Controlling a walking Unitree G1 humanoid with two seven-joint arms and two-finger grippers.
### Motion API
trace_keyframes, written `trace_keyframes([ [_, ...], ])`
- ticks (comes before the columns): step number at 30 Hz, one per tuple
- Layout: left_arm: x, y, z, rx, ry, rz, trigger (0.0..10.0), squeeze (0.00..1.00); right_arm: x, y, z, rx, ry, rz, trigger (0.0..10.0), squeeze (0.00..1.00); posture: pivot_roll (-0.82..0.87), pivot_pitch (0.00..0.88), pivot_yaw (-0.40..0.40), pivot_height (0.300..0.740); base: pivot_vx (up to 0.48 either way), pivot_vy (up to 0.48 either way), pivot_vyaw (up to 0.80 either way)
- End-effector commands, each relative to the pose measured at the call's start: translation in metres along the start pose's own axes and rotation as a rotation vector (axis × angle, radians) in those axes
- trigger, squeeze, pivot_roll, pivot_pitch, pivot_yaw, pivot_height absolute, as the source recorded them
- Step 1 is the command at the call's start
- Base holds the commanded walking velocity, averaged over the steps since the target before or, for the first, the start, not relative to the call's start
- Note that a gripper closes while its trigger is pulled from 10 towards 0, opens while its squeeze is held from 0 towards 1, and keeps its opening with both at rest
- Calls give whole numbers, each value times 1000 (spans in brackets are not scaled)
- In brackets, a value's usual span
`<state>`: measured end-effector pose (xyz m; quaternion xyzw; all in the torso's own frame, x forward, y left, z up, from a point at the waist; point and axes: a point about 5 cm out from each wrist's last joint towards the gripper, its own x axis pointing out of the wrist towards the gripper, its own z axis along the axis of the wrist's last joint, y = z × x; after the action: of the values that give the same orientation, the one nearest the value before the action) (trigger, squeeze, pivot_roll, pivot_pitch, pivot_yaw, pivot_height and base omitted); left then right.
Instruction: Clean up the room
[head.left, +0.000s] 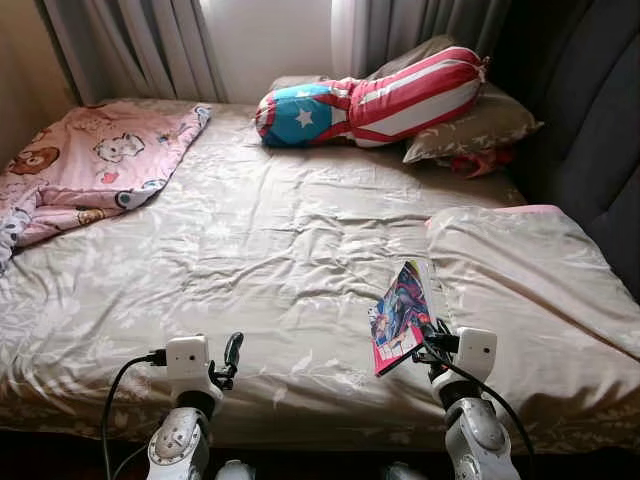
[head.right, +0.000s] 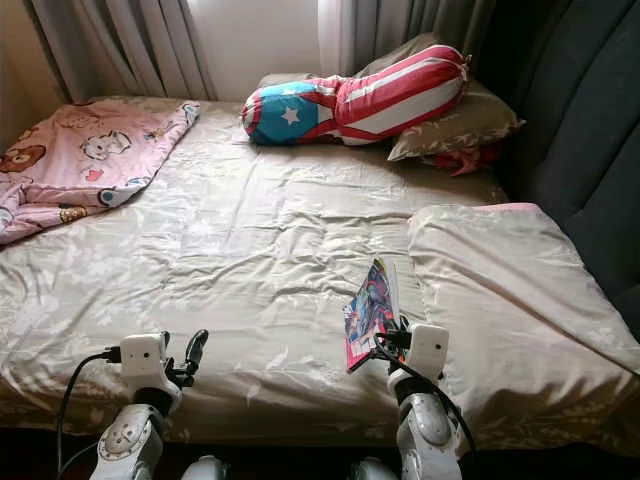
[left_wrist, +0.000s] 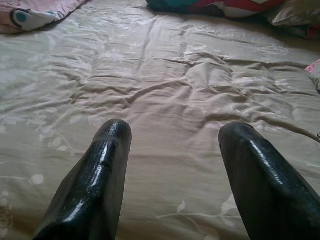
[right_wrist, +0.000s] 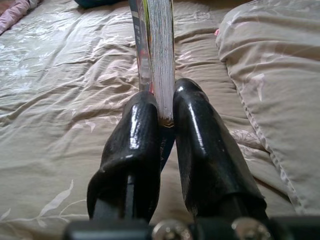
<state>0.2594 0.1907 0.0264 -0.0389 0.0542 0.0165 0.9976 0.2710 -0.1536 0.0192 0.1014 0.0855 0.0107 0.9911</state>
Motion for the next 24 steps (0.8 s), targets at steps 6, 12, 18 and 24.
trace_keyframes([
  [6,1,0,0,-4,10,-10,10000,0,4,2,10,-9,-48,23,10000,0,-47,0,-41,657,288,0,0],
  [12,0,-1,-1,-3,10,-15,10000,0,5,3,9,-11,-46,27,10000,0,-49,0,-42,657,308,0,0],
  [18,1,-2,-1,-4,8,-15,10000,0,6,4,10,-13,-44,36,10000,0,-47,0,-44,657,328,0,0],
  [24,2,-3,1,-2,-1,-13,10000,0,7,5,10,-14,-40,45,10000,0,-48,0,-45,657,160,0,0],
])
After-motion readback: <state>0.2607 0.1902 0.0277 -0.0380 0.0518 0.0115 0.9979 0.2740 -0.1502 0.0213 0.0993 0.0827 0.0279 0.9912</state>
